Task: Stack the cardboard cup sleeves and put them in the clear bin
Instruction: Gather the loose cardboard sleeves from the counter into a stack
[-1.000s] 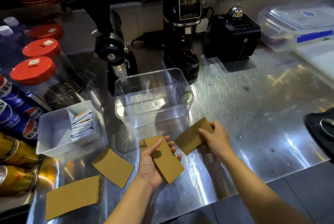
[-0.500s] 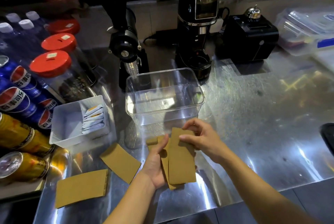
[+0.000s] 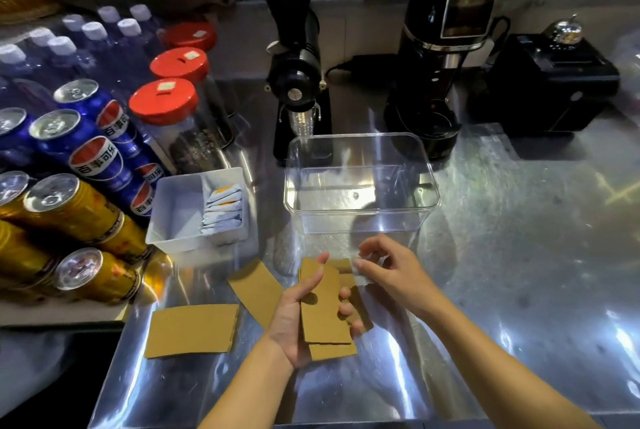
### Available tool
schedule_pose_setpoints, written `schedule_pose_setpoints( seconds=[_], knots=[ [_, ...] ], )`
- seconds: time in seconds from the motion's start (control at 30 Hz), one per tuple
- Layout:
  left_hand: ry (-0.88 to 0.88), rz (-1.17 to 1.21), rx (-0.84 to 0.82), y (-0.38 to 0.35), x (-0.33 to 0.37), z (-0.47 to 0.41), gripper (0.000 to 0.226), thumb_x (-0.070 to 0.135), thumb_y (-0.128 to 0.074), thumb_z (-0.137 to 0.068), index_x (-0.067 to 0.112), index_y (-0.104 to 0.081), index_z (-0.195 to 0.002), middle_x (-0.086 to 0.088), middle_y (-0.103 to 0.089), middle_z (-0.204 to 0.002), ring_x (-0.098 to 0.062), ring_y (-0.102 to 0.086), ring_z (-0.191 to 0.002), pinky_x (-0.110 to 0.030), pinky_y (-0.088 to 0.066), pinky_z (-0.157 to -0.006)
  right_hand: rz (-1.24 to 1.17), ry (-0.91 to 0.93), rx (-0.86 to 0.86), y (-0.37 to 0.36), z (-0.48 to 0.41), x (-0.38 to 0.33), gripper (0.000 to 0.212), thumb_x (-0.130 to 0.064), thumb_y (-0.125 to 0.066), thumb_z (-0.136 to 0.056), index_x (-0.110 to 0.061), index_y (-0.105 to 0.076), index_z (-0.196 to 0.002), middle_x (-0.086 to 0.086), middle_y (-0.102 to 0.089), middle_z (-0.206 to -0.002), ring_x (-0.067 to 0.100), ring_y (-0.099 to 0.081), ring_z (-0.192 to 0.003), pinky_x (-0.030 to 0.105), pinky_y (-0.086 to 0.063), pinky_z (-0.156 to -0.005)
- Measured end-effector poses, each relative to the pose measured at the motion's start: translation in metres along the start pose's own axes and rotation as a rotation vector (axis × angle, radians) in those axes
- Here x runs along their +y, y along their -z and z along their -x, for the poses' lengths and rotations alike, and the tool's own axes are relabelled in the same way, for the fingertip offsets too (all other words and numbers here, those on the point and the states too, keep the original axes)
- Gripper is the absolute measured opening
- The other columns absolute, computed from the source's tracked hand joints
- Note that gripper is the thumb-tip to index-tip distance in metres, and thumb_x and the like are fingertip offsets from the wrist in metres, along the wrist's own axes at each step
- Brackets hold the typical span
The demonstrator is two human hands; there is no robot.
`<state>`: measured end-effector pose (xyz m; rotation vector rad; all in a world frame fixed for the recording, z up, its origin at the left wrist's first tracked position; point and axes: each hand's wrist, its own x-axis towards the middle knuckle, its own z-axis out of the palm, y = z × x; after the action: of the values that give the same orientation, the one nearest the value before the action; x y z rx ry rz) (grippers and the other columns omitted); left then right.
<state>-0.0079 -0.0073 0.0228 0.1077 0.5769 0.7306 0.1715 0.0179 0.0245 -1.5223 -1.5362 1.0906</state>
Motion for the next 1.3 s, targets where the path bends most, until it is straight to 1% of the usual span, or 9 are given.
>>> schedule_pose_setpoints(
  seconds=[0.1, 0.3, 0.5, 0.6, 0.7, 0.77, 0.93, 1.17, 1.3],
  knots=[
    [-0.041, -0.018, 0.03, 0.002, 0.006, 0.007, 0.039, 0.023, -0.081, -0.062, 0.026, -0.065, -0.098, -0.012, -0.059, -0.077, -0.023, -0.056, -0.06, -0.04, -0.053, -0.062, 0.121, -0.003, -0.068, -0.008, -0.008, 0.001, 0.027, -0.026, -0.072, -0.075, -0.02, -0.059, -0.098, -0.005, -0.058, -0.093, 0.012, -0.055, -0.085, 0.011, -0.042, -0.071],
    [-0.148, 0.05, 0.126, 0.011, 0.014, 0.016, 0.012, 0.02, -0.072, -0.07, 0.016, -0.064, -0.078, -0.01, -0.056, -0.075, -0.019, -0.054, -0.057, -0.031, -0.05, -0.052, 0.629, 0.051, -0.45, -0.019, -0.023, 0.004, 0.086, -0.04, -0.077, -0.062, -0.022, -0.034, -0.134, 0.004, -0.04, -0.132, 0.024, -0.031, -0.123, 0.041, -0.029, -0.103],
    [-0.24, 0.098, 0.183, 0.023, 0.015, 0.017, 0.041, 0.023, -0.076, -0.061, 0.014, -0.061, -0.098, -0.013, -0.061, -0.087, -0.021, -0.058, -0.062, -0.035, -0.053, -0.056, 0.748, 0.036, -0.487, -0.019, -0.031, 0.003, 0.068, -0.045, -0.079, -0.055, -0.02, -0.045, -0.109, 0.0, -0.041, -0.1, 0.022, -0.034, -0.104, 0.038, -0.024, -0.087],
    [-0.276, 0.107, 0.202, 0.025, 0.015, 0.015, 0.043, 0.023, -0.077, -0.06, 0.013, -0.064, -0.1, -0.014, -0.065, -0.087, -0.022, -0.061, -0.065, -0.036, -0.054, -0.059, 0.604, 0.022, -0.481, -0.009, -0.029, 0.002, 0.045, -0.036, -0.076, -0.065, -0.017, -0.049, -0.095, 0.0, -0.044, -0.094, 0.017, -0.038, -0.093, 0.03, -0.029, -0.075],
    [-0.278, 0.112, 0.209, 0.023, 0.015, 0.009, 0.04, 0.023, -0.076, -0.061, 0.014, -0.066, -0.099, -0.014, -0.068, -0.086, -0.022, -0.062, -0.066, -0.036, -0.054, -0.06, 0.212, -0.077, -0.41, 0.01, -0.024, -0.006, 0.023, -0.016, -0.073, -0.075, -0.017, -0.052, -0.084, 0.005, -0.056, -0.085, 0.018, -0.051, -0.083, 0.034, -0.044, -0.073],
    [-0.263, 0.113, 0.223, 0.019, 0.014, 0.001, 0.039, 0.023, -0.077, -0.06, 0.015, -0.066, -0.097, -0.013, -0.069, -0.084, -0.022, -0.063, -0.065, -0.036, -0.054, -0.06, 0.052, -0.105, -0.328, 0.024, -0.022, -0.011, 0.021, -0.006, -0.071, -0.075, -0.015, -0.053, -0.082, 0.01, -0.054, -0.08, 0.019, -0.05, -0.077, 0.036, -0.043, -0.072],
    [-0.139, 0.103, 0.233, 0.004, 0.005, -0.02, 0.033, 0.026, -0.078, -0.06, 0.015, -0.064, -0.089, -0.014, -0.068, -0.084, -0.024, -0.066, -0.067, -0.039, -0.057, -0.067, -0.375, -0.166, -0.223, 0.058, -0.012, -0.018, 0.026, 0.004, -0.071, -0.072, -0.01, -0.053, -0.084, -0.003, -0.067, -0.059, 0.006, -0.064, -0.055, 0.013, -0.046, -0.047],
    [-0.017, -0.03, 0.205, -0.014, -0.013, -0.037, 0.033, 0.031, -0.071, -0.066, 0.013, -0.064, -0.093, -0.013, -0.068, -0.076, -0.027, -0.062, -0.075, -0.044, -0.049, -0.08, -0.516, -0.2, -0.081, 0.064, 0.005, -0.002, 0.023, 0.0, -0.071, -0.071, -0.012, -0.055, -0.081, -0.003, -0.062, -0.047, 0.005, -0.054, -0.04, 0.015, -0.034, -0.04],
    [0.046, -0.074, 0.182, -0.011, -0.018, -0.041, 0.042, 0.043, -0.064, -0.073, 0.011, -0.064, -0.101, -0.017, -0.071, -0.092, -0.035, -0.069, -0.081, -0.047, -0.057, -0.071, -0.491, -0.219, -0.132, 0.052, 0.009, 0.003, 0.026, -0.003, -0.074, -0.069, -0.014, -0.053, -0.08, -0.006, -0.058, -0.041, 0.009, -0.051, -0.04, 0.022, -0.035, -0.045]
  ],
)
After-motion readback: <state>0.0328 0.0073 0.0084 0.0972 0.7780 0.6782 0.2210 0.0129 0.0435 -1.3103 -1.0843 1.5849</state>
